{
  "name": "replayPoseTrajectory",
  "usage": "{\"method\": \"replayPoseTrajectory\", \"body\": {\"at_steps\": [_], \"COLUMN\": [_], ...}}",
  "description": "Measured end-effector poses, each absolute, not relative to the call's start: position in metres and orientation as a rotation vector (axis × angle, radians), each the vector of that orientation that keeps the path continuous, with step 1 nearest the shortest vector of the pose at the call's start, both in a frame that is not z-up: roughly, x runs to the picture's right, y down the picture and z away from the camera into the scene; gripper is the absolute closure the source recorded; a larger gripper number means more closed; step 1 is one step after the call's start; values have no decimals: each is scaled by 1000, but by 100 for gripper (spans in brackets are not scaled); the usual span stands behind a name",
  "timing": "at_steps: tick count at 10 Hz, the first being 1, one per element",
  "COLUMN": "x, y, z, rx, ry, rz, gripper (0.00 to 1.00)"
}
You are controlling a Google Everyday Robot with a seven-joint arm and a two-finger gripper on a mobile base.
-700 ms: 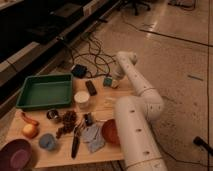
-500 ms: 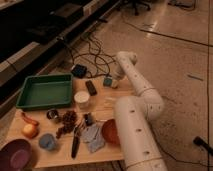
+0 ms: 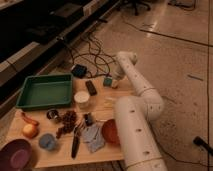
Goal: Place sponge in red bowl
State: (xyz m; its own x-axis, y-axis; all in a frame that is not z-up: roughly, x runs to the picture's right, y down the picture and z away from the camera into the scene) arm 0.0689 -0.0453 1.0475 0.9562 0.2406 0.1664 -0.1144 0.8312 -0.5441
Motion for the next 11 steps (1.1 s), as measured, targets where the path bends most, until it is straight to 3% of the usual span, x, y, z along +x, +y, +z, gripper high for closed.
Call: {"method": "replayPoseTrajectory", "body": {"at_steps": [6, 11], "x": [68, 70], "y": [-71, -125], "z": [1017, 951], "rx": [-562, -558], "ry": [-234, -233], "rz": [189, 190], "gripper": [100, 100]}}
